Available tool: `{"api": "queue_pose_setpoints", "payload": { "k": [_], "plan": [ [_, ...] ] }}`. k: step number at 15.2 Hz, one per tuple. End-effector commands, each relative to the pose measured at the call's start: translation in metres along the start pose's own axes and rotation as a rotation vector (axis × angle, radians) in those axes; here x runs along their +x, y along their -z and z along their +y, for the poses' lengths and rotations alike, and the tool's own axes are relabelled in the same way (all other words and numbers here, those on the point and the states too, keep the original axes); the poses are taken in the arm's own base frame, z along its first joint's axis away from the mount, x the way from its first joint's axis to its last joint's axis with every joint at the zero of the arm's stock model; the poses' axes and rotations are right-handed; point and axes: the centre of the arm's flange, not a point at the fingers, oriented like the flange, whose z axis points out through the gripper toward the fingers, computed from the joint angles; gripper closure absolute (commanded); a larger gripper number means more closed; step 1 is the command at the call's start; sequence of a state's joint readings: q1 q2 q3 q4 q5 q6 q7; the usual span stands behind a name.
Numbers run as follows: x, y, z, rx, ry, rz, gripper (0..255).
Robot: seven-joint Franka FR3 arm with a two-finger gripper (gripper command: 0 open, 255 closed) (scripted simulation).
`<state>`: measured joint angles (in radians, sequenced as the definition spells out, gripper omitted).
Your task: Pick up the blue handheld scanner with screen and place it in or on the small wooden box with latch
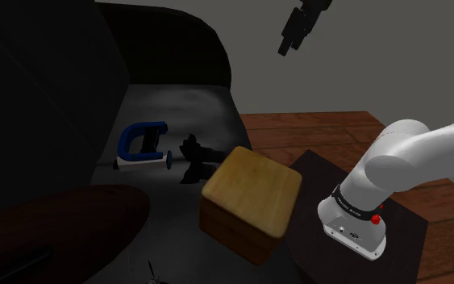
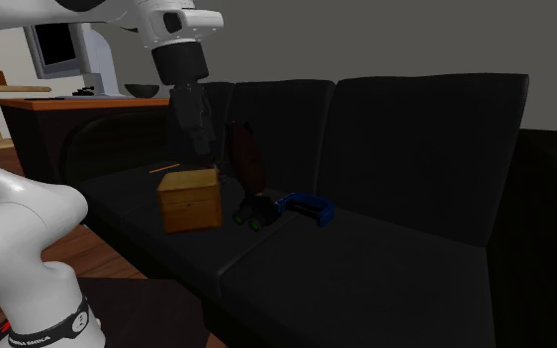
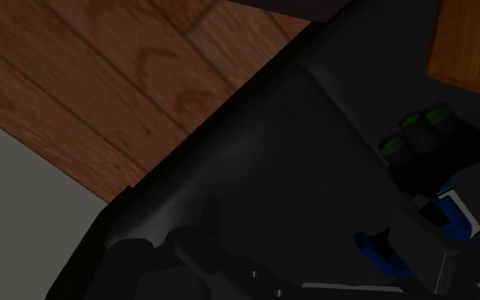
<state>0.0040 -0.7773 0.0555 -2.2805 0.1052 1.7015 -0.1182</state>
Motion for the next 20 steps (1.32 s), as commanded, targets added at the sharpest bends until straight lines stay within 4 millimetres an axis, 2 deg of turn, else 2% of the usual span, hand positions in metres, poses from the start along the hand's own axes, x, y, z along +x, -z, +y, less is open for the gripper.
{"api": "queue_pose_setpoints", "payload": {
  "k": [1, 10, 20],
  "plan": [
    [0.000, 0.000, 0.000, 0.000, 0.000, 0.000, 0],
    [0.044, -0.070, -0.094, -0.035, -0.172, -0.051, 0],
    [0.106, -0.155, -0.185, -0.074, -0.362, -0.107, 0]
  ]
}}
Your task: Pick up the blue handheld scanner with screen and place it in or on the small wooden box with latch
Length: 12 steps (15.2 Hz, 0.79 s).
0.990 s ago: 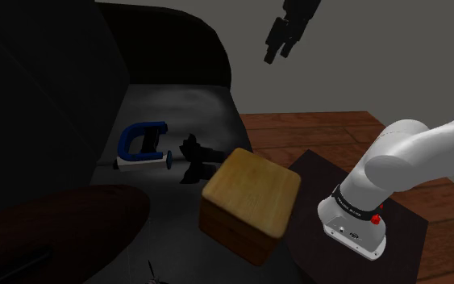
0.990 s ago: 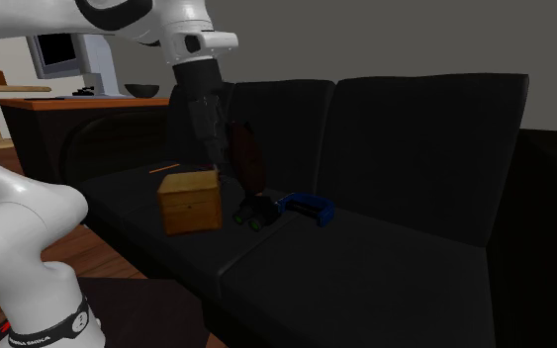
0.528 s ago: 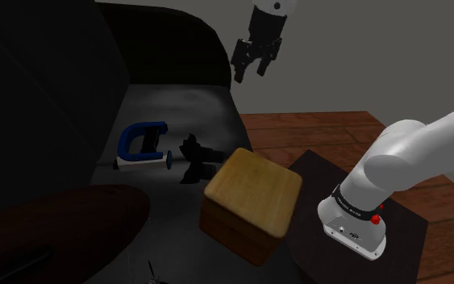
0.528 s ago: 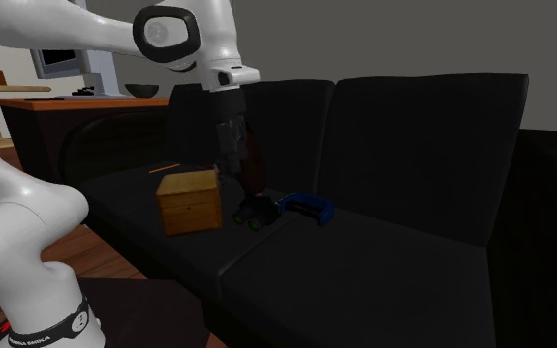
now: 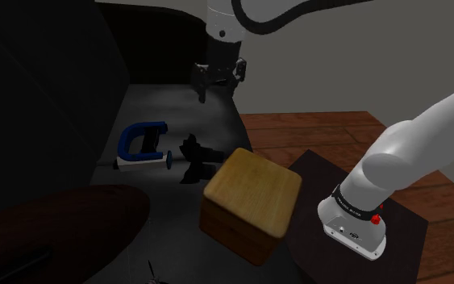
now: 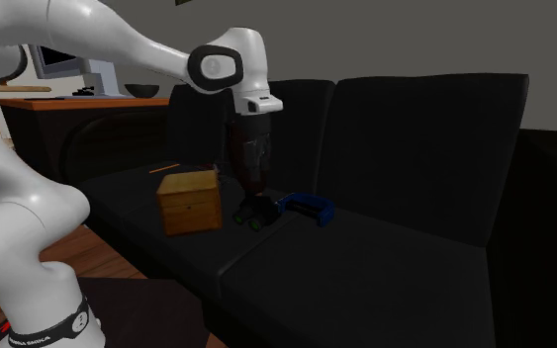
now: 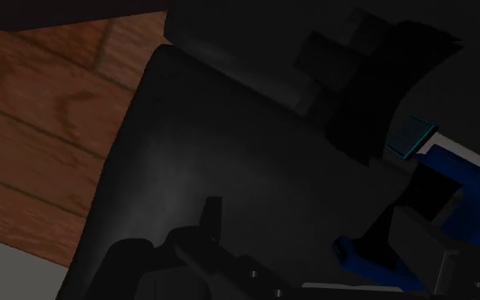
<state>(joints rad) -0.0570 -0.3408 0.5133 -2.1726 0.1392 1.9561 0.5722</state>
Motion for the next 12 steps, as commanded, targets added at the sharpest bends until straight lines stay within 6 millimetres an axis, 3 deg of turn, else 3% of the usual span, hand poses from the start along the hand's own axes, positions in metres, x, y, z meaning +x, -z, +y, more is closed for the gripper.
{"api": "queue_pose_setpoints", "payload": {
  "k": [1, 12],
  "plan": [
    [0.011, -0.016, -0.023, -0.006, -0.042, -0.012, 0],
    [0.070, -0.104, -0.133, -0.049, -0.252, -0.074, 0]
  ]
}}
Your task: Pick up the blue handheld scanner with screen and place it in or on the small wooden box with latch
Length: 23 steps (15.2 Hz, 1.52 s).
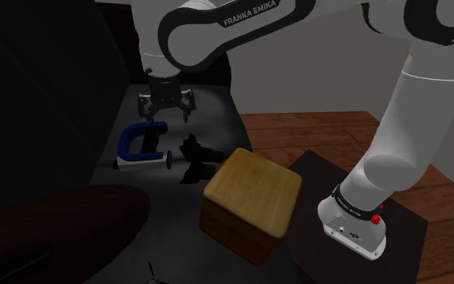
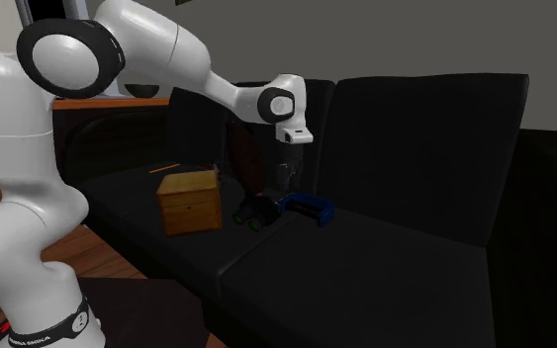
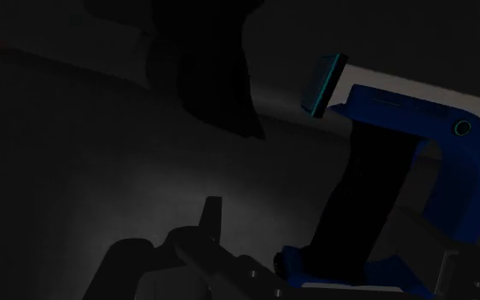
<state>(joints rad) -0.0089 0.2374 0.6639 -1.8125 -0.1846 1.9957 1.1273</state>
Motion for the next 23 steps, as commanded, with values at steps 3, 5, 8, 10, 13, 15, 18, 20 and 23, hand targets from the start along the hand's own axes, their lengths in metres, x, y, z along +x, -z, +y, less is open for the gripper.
{"api": "queue_pose_setpoints", "payload": {
  "k": [3, 5, 8, 10, 13, 15, 18, 20, 23],
  "plan": [
    [0.019, -0.030, -0.044, -0.017, -0.081, -0.022, 0],
    [0.029, -0.046, -0.064, -0.025, -0.120, -0.033, 0],
    [0.032, -0.062, -0.071, -0.028, -0.133, -0.037, 0],
    [0.032, -0.073, -0.071, -0.028, -0.133, -0.037, 0],
    [0.031, -0.088, -0.071, -0.028, -0.133, -0.037, 0],
    [0.031, -0.092, -0.070, -0.028, -0.133, -0.037, 0],
    [0.031, -0.092, -0.070, -0.028, -0.133, -0.037, 0],
    [0.031, -0.092, -0.070, -0.028, -0.133, -0.037, 0],
    [0.031, -0.091, -0.070, -0.028, -0.133, -0.037, 255]
  ]
}}
